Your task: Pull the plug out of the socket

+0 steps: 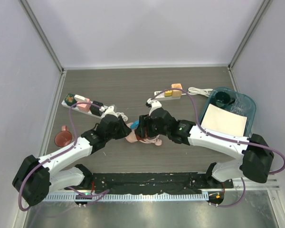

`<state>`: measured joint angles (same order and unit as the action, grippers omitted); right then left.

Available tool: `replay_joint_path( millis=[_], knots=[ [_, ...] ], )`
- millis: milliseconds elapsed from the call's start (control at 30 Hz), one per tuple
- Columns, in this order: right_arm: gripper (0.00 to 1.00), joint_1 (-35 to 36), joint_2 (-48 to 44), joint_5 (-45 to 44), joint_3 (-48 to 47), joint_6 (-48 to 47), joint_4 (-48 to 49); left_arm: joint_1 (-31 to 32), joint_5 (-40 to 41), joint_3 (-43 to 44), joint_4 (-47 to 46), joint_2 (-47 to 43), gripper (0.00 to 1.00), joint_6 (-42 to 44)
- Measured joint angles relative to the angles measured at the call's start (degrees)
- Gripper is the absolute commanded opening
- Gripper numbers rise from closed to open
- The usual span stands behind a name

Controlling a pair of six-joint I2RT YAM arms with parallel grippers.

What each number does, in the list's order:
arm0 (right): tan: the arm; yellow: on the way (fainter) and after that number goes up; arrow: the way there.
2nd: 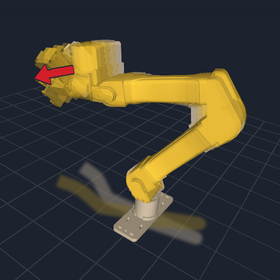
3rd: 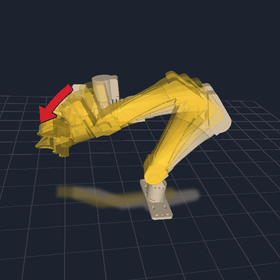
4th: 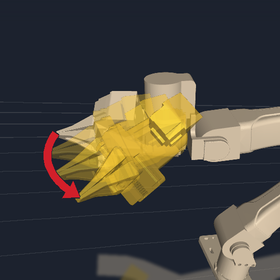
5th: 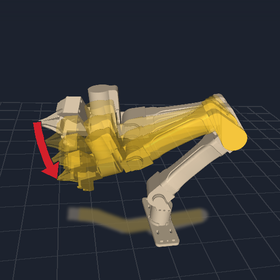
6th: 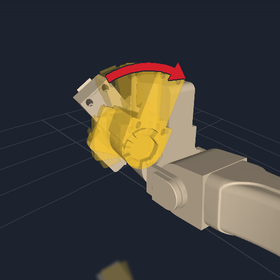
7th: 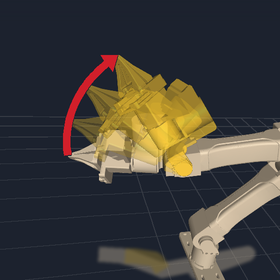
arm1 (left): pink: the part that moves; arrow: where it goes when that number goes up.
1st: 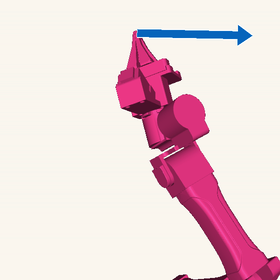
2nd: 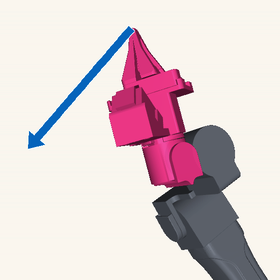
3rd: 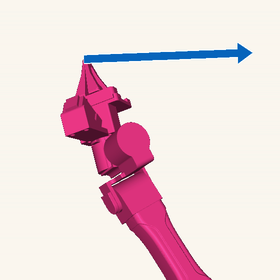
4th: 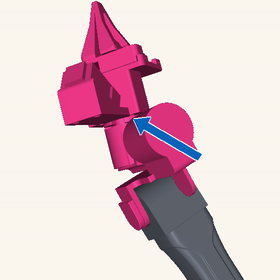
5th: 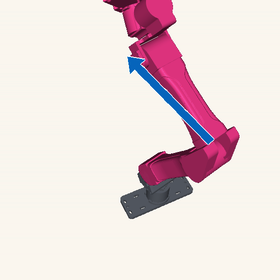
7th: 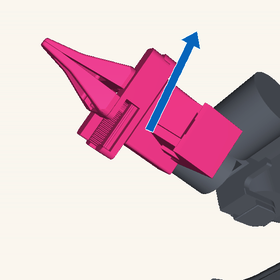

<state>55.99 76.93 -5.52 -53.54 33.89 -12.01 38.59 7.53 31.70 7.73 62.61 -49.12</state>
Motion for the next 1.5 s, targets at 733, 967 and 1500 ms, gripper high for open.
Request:
replay_joint_path(
  millis=[733, 967, 1500],
  knots=[
    [0.14, -21.4, -10.8, 2.3, 2.8, -4.0, -7.1, -0.1, -4.1, -1.2, 4.7, -8.0, 0.0, 1.9],
    [0.15, -26.8, -5.1, 9.9, 8.2, -3.8, -1.8, -0.4, -8.7, -2.8, 3.6, -8.7, 0.0, 2.1],
    [0.43, -34.3, 9.5, 19.6, 8.4, -3.9, 9.4, -0.4, -13.3, -4.4, 0.5, -9.1, 0.0, 3.2]
  ],
)
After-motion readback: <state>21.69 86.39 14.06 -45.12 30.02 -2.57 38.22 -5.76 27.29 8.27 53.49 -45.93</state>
